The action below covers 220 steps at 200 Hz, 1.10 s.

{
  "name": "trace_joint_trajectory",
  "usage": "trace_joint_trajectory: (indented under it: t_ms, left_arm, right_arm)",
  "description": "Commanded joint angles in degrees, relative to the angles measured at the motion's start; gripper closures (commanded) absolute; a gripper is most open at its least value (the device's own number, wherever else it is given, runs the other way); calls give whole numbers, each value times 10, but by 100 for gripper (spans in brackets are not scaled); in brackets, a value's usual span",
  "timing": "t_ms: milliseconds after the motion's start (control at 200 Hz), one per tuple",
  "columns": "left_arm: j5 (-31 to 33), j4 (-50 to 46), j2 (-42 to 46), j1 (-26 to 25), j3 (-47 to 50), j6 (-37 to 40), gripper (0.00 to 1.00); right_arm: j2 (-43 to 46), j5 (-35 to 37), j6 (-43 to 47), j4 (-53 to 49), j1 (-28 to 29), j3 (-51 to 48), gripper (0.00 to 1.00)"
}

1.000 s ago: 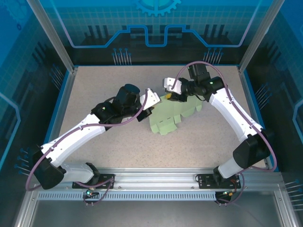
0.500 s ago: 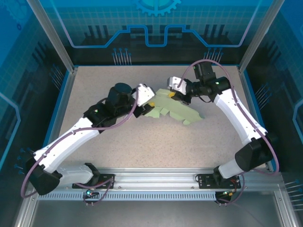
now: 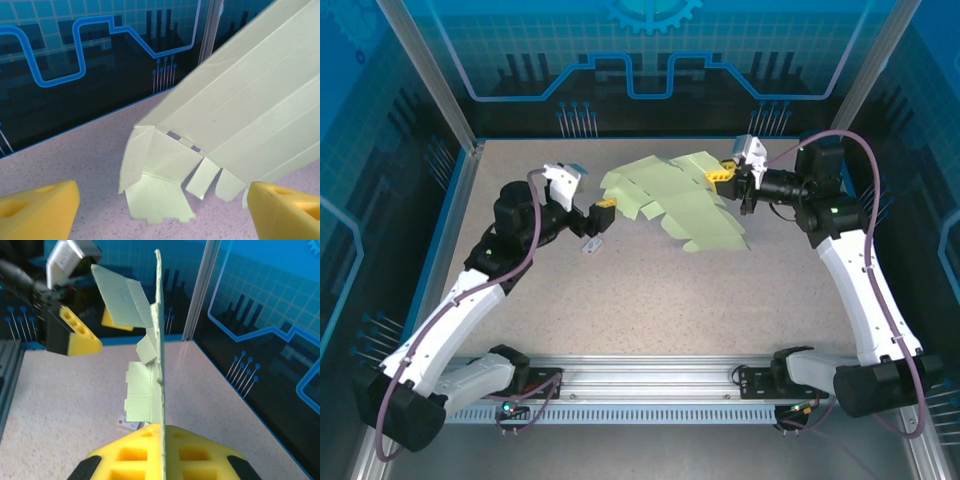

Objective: Fold the paper box

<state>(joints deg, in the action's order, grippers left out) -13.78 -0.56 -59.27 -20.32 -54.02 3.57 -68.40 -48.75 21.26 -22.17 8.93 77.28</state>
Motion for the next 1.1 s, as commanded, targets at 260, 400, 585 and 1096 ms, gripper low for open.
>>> trace_joint_trajectory:
  t_ms: [260,400,585,1096]
  left_arm:
    - [-125,98,-57,49,-20,-114,7]
    - [-158,115,-72,55,-34,-120,13]
    - [-194,135,-83,61,-48,-120,33]
    - [-215,116,-62,72,-34,-89,90]
  right_arm:
    - [42,-37,-138,107,-8,-19,97]
    - [49,-49,-148,121,-8,-26,97]
    - [52,-57,-141,117,-8,-30,97]
    - [38,-43,-127,102,-21,-42,97]
